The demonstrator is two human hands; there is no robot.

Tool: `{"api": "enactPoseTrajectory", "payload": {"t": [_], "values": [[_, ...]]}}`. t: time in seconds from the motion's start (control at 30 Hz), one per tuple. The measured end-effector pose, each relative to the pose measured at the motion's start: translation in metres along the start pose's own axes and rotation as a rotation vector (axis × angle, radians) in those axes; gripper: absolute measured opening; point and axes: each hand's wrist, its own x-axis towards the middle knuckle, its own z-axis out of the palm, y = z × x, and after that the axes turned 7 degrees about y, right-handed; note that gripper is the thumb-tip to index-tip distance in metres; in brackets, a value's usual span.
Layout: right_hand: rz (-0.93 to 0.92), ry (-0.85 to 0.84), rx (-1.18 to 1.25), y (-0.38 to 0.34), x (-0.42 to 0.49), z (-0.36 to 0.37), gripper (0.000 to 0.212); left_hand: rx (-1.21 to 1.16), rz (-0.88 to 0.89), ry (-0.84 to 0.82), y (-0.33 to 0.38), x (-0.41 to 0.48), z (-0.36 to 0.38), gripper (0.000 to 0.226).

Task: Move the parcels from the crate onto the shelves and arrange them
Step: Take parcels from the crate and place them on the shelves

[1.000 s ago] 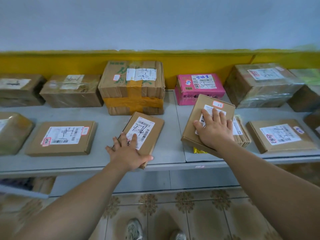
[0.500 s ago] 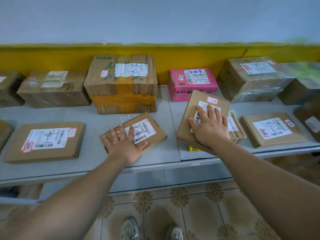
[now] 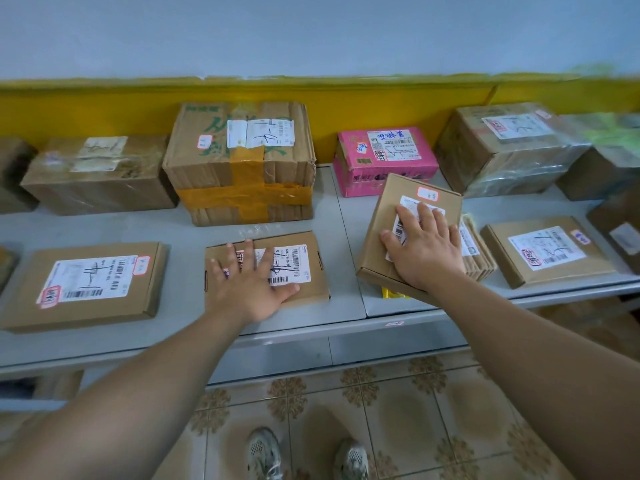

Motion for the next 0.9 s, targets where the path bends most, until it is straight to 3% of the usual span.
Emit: {"api": "enactPoseTrajectory", "payload": {"t": [0.2,0.4,0.57,0.7,0.8,0.9], "values": [[0.003,0.006,0.008,-0.001,0.0,0.0,0.063,0.081,0.103,-0.046,-0.013,-0.004,0.003,0.102],[-0.009,-0.015,0.032,0.001,0.003,-0.004,0.063,0.032,0.062,-0.081,-0.002,-0.005,-0.017,0.097],[-0.058,-0.06,0.087,0.017,0.005,-0.019,0.062,-0.421,0.024,0.024,0.049,-0.017,-0.041,0.073],[0.123,-0.031,0.109,0.04,-0.006,-0.024,0.087,-0.782,0.008,-0.066,0.104,-0.03,-0.055,0.068],[0.217,-0.021,0.268,0.054,-0.014,-0.022,0.094,-0.834,0.026,-0.09,0.136,-0.039,-0.06,0.066],[0.2,-0.005,0.352,0.061,-0.021,-0.022,0.074,-0.805,0.035,-0.106,0.153,-0.048,-0.056,0.062]]}}
